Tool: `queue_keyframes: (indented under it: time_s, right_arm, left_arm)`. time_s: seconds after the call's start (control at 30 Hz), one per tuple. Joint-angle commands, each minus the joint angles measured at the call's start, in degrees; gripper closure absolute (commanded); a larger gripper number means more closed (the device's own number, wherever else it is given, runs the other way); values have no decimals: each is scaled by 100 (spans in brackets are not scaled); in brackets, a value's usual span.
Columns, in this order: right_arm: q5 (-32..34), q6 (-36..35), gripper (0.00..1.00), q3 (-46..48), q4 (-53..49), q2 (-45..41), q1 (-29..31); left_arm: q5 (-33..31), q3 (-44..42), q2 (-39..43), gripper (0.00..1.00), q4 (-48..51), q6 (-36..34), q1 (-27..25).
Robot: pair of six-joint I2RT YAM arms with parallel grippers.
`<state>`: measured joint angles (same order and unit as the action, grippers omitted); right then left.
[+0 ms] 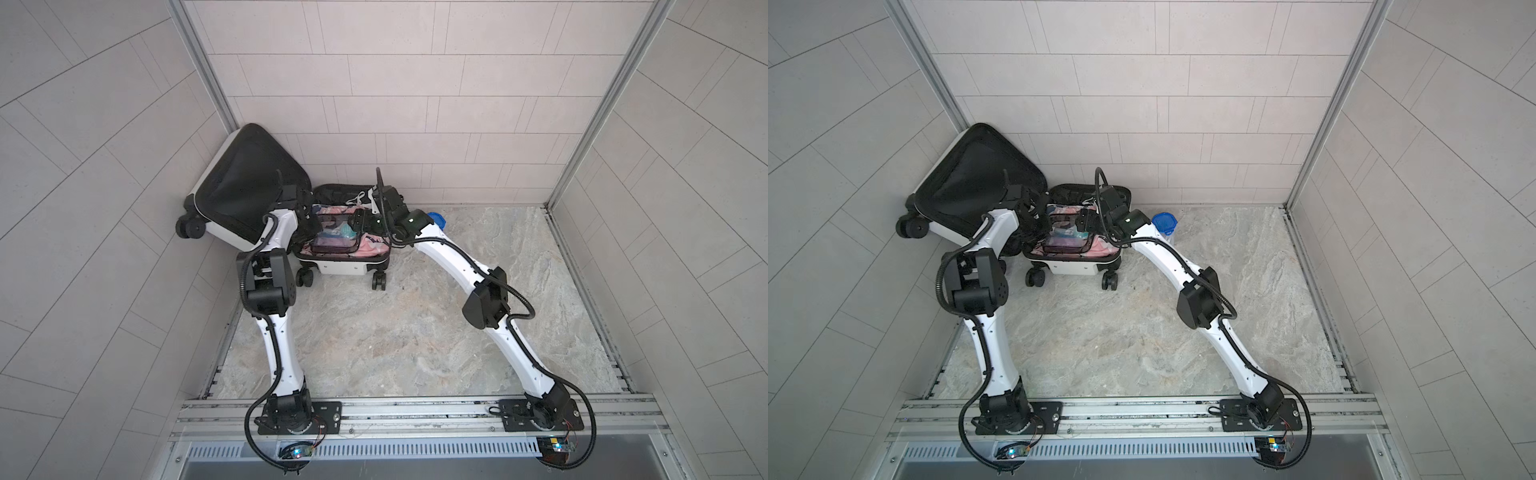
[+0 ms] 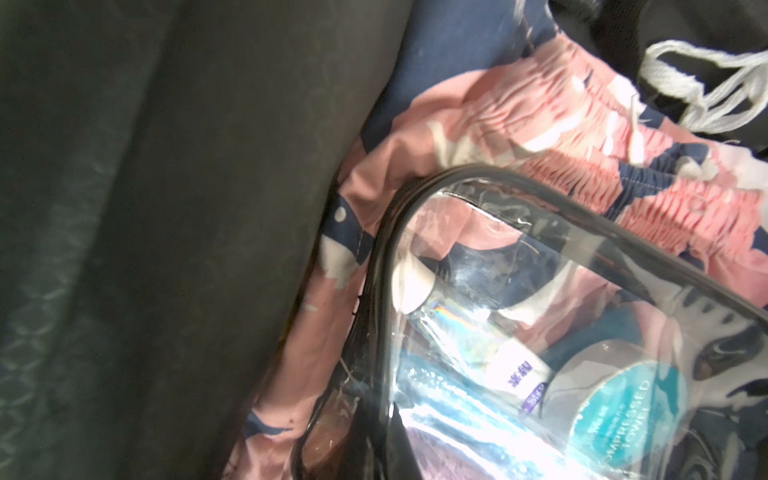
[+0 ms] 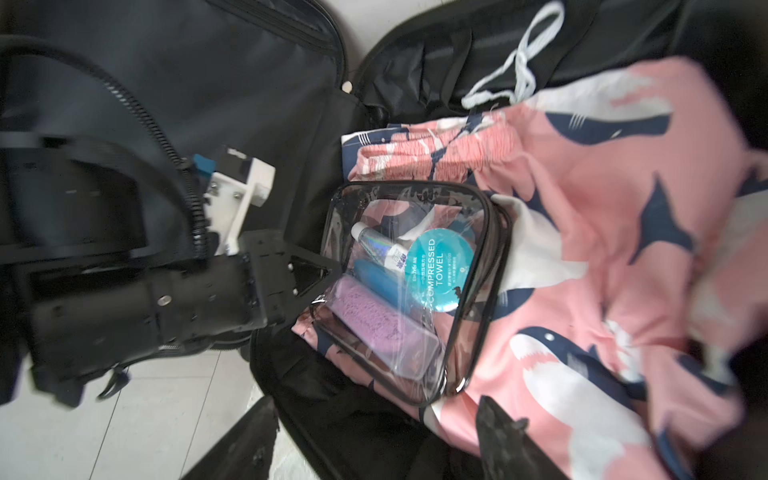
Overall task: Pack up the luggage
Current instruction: 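Open both grippers to release the pouch and raise them out, then grasp the blue-lidded cup top with the right gripper while the left gripper approaches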
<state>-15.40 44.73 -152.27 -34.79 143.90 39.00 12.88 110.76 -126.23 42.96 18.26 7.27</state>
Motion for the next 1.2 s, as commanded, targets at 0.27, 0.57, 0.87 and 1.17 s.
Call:
queue_keyframes:
  time_s: [0.27, 0.57, 0.87, 1.17]
  right_arm:
    - [950, -1592, 17, 875, -1397, -1704, -37]
    - [1778, -1856, 15, 2868, -1481, -3280, -512]
    - [1911, -1661, 15, 4175, -1531, -3912, -1328]
    - [1557, -2209, 14, 4220, -1639, -3475, -1447]
  left_arm:
    - [430, -86, 503, 38, 228, -160, 20]
    - [924, -439, 1826, 0, -197, 117, 19]
    - [1397, -1944, 3894, 0, -1375, 678, -101]
    - [242, -5034, 6160, 0, -3023, 1360, -2372]
